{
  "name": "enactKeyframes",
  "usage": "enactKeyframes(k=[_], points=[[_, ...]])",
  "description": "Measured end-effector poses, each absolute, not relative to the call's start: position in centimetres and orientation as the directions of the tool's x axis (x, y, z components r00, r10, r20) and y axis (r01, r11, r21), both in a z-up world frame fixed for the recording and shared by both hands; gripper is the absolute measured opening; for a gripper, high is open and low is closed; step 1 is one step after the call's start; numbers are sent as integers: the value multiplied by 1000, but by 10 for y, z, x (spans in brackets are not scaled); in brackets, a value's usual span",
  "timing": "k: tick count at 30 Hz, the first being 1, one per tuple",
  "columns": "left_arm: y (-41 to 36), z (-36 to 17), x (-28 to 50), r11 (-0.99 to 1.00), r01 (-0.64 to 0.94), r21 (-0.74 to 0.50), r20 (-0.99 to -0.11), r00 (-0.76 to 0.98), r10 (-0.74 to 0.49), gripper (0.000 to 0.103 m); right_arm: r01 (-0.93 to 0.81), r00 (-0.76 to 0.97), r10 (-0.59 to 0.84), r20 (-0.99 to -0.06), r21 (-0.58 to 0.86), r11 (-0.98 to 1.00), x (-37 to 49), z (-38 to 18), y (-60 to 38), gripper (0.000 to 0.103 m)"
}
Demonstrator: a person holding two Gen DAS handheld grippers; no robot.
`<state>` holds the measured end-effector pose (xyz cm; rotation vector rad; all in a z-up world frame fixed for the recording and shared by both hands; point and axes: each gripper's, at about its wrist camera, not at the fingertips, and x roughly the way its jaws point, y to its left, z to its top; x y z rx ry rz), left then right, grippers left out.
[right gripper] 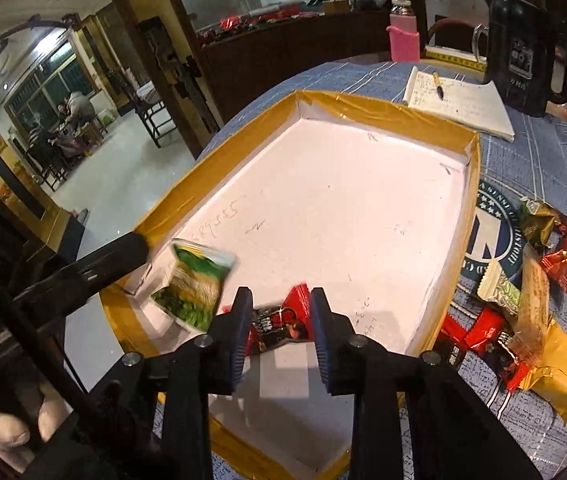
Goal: Organize snacks
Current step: 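Grasp green pea packet with left tool while right tool grasps red candy, then drop pea packet and red candy into the white tray with both tools, then grasp cracker pack with left tool while right tool grasps yellow-wrapped cake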
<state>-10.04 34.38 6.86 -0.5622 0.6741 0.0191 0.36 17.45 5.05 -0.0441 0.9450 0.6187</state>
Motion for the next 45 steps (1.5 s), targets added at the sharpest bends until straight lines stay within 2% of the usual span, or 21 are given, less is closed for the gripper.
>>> enactKeyframes(k=[6,11,22,31,40,42,44,45], points=[[334,81,-113,837,-173,-519,-562,807,-181,61,-488,514,493,-702,233,841,-8,72,142,29],[301,93,-114,865,-114,-489,-556,805,-208,65,-448,588,462,-663,208,869,-24,80,91,31],[208,94,-96,914,46,-404,-611,729,-307,66,-241,649,337,-683,235,942,-34,55,-44,32],[189,89,-89,917,21,-397,-632,719,-290,67,-96,651,328,-685,354,930,-32,41,-127,32],[154,74,-80,917,96,-386,-669,655,-350,67,-125,584,407,-702,417,900,-15,26,-122,38],[153,73,-79,919,96,-383,-672,654,-349,67,-186,569,424,-704,392,901,-2,29,-104,44],[155,71,-79,918,86,-388,-673,653,-346,67,-246,538,458,-708,388,888,13,30,-87,54],[157,71,-80,917,83,-389,-674,654,-345,67,-267,521,470,-712,387,883,21,28,-80,55]])
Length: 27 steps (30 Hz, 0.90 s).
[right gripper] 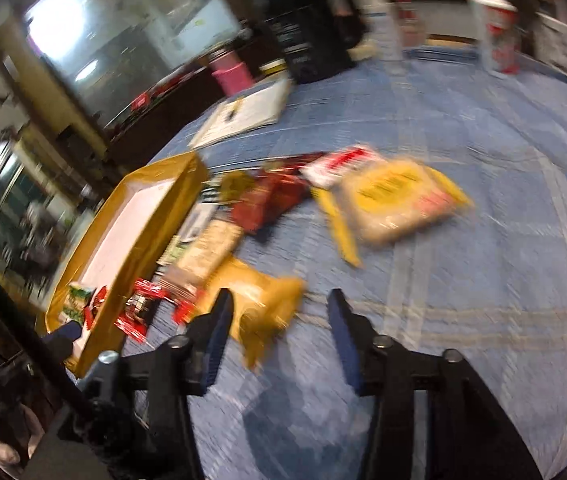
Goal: Organize snacks
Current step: 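Grasp cracker pack with left tool while right tool grasps yellow-wrapped cake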
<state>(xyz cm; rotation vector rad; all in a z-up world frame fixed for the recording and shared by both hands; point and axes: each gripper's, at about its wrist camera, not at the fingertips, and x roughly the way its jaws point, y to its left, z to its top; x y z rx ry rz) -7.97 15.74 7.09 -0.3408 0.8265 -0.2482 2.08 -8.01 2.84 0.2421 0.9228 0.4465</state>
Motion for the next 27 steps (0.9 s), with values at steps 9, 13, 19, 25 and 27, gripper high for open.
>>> enactKeyframes(k=[9,13,19,25,27], points=[[173,74,-69,913,82,-401,-673,650,-354,68,-423,422,458,-782,277,863,29,12,-41,57],[165,72,-53,921,92,-378,-690,636,-346,68,-470,422,441,-792,224,854,12,13,-26,62],[142,70,-26,939,137,-317,-728,599,-333,68,-493,479,385,-789,121,861,-6,17,-15,62],[113,56,16,944,169,-284,-785,524,-330,68,-537,524,344,-779,12,844,-21,13,-6,66],[100,51,28,944,198,-263,-794,511,-328,68,-528,522,347,-780,24,849,-21,16,-11,53]])
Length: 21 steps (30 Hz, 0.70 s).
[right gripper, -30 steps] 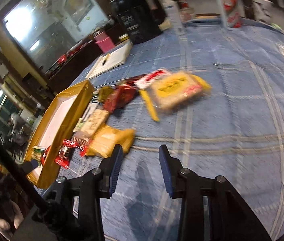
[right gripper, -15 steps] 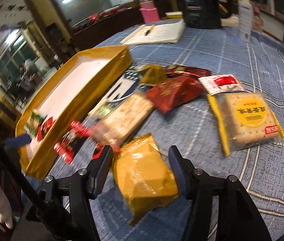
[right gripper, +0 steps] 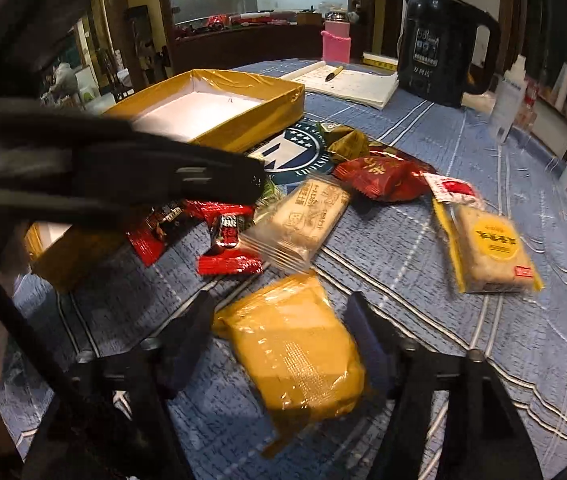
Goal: Organize snacks
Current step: 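Grasp cracker pack with left tool while right tool grasps yellow-wrapped cake, then carry both packs over the tray and release them inside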
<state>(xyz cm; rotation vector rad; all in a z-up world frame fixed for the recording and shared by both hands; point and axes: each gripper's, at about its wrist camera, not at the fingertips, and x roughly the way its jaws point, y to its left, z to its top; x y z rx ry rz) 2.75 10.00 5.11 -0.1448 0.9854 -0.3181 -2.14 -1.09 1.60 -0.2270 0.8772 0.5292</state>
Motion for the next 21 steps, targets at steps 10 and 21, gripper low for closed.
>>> enactKeyframes(k=[10,21], points=[[50,30,47,938,292,-185,-841,447,-305,67,-456,541,309,-782,36,889,-35,20,-51,42],[11,21,11,923,380,-57,-833,491,-254,35,-418,547,315,-775,73,906,-52,20,-79,43]])
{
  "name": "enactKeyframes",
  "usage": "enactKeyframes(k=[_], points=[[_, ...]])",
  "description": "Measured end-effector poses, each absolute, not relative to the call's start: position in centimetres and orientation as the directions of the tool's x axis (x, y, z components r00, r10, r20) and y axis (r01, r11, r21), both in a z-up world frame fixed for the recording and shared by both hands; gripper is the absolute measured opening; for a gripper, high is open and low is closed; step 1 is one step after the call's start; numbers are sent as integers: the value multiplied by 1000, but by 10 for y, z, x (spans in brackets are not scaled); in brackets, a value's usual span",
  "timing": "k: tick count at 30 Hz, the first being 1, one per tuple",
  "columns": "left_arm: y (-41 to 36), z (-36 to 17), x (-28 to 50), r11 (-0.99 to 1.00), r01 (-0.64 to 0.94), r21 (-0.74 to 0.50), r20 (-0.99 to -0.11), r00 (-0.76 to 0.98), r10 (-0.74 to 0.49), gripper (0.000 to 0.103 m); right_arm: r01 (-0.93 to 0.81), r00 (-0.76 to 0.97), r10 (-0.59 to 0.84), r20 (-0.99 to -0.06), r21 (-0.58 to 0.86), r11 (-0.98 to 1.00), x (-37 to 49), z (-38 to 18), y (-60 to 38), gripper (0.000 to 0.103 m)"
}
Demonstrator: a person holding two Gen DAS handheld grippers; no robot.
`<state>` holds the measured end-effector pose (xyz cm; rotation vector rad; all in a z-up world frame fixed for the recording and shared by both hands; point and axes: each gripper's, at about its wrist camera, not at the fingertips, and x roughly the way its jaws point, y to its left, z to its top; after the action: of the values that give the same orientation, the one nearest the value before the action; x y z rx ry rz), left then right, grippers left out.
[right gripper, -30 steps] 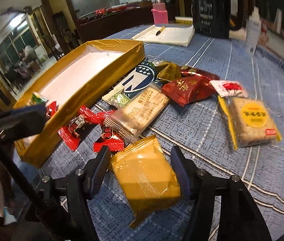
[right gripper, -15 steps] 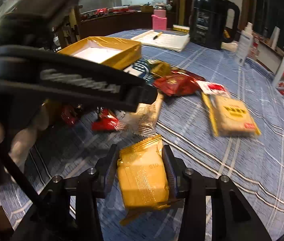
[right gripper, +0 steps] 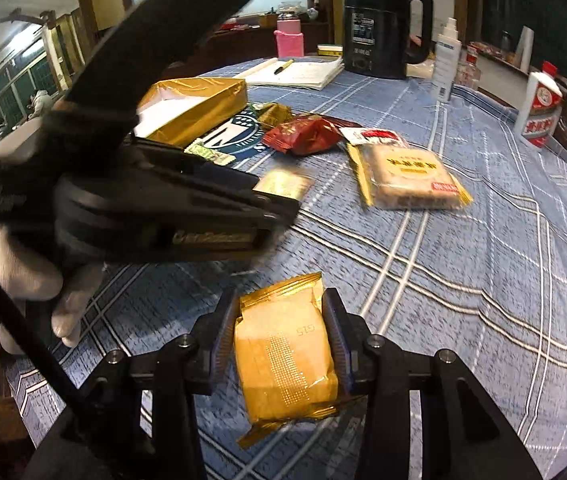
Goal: Organize snacks
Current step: 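Carry both packs over the tray and release them inside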
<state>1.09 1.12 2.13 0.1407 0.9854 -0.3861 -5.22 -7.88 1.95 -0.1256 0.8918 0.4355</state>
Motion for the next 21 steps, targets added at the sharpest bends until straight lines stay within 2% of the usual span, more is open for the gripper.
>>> enactKeyframes(k=[12,21], points=[[44,56,-27,925,333,-182,-746,567,-350,34,-360,576,302,-760,96,928,-79,24,-98,41],[137,76,-66,917,146,-371,-616,701,-361,34,-373,591,340,-732,126,919,-88,41,-81,41]])
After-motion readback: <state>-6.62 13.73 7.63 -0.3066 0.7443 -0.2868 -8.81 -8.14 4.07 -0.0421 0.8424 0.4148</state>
